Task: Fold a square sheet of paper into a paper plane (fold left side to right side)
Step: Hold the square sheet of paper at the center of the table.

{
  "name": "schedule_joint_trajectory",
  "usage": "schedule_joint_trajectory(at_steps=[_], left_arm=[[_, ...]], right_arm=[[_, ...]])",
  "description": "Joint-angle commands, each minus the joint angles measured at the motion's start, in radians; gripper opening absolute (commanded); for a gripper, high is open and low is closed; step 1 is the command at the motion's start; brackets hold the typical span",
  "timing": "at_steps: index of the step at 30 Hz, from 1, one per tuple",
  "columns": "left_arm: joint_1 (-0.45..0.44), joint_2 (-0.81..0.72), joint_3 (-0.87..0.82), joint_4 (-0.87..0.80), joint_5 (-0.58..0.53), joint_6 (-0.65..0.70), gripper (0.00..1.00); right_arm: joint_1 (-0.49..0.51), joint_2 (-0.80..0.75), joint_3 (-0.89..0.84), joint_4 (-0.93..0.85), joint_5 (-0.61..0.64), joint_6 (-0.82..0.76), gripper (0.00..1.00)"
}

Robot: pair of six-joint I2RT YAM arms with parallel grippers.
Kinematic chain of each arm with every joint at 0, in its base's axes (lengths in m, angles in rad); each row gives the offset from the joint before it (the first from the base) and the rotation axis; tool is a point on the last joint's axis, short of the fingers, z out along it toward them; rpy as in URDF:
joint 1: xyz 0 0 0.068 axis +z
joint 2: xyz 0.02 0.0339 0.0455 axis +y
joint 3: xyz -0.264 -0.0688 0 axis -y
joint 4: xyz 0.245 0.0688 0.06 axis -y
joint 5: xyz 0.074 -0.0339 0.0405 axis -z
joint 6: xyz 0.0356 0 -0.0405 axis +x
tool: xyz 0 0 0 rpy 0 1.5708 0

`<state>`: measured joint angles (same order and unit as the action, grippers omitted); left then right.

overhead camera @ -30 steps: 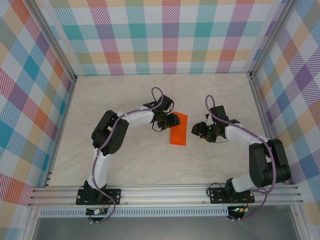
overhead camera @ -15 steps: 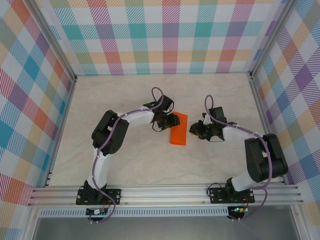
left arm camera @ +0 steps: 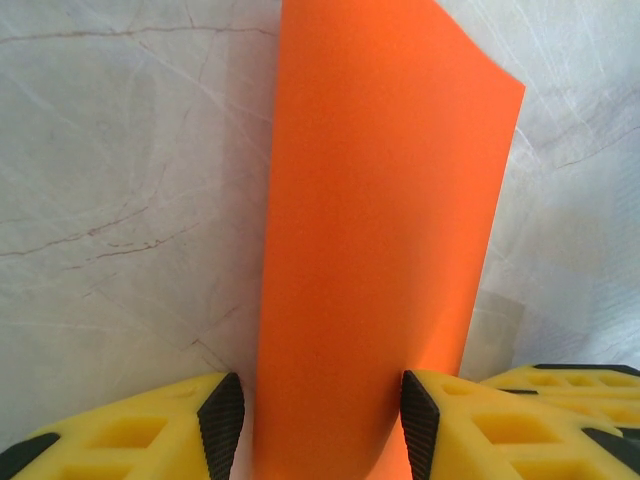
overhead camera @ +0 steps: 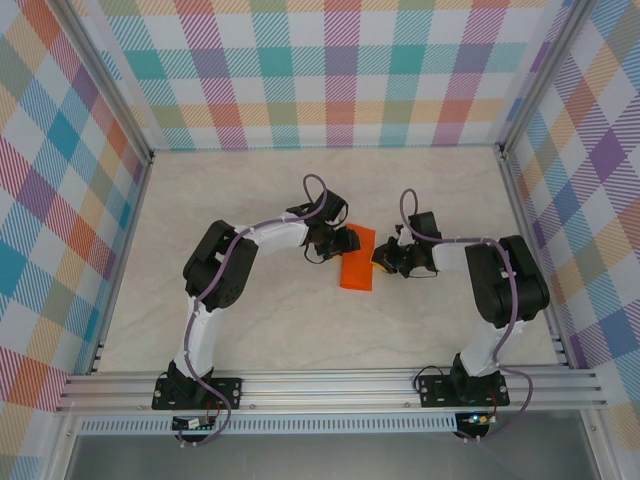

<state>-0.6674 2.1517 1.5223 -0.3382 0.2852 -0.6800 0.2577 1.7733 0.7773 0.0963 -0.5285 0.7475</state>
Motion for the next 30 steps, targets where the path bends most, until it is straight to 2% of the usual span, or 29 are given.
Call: schedule_joint_trajectory(at_steps=[1, 6, 11, 16, 22, 25, 27, 30], left_arm=[[-0.017, 0.044, -0.024, -0.058, -0.034, 0.013, 0.49], [-0.017, 0.045, -0.022, -0.057, -0.032, 0.013, 0.49], [-0.017, 0.032, -0.023, -0.063, -0.035, 0.020, 0.50], [-0.008, -0.022, -0.023, -0.084, -0.055, 0.043, 0.57], [0.025, -0.147, -0.065, -0.079, -0.063, 0.080, 0.69], [0.032, -0.215, -0.101, -0.043, -0.040, 0.108, 0.71], [0.032, -0.241, -0.129, 0.015, 0.034, 0.136, 0.66], [0.029, -0.235, -0.155, 0.135, 0.192, 0.136, 0.49]], right_arm=[[0.007, 0.023, 0.026, -0.018, 0.000, -0.024, 0.09], [0.010, 0.067, 0.048, -0.093, 0.013, -0.060, 0.09], [0.014, 0.083, 0.053, -0.204, 0.098, -0.094, 0.09], [0.015, 0.116, 0.047, -0.230, 0.116, -0.105, 0.09], [0.015, 0.140, 0.043, -0.248, 0.136, -0.114, 0.09], [0.015, 0.143, 0.043, -0.256, 0.141, -0.120, 0.09], [0.016, 0.140, 0.039, -0.257, 0.143, -0.119, 0.09], [0.015, 0.138, 0.036, -0.256, 0.145, -0.119, 0.09]])
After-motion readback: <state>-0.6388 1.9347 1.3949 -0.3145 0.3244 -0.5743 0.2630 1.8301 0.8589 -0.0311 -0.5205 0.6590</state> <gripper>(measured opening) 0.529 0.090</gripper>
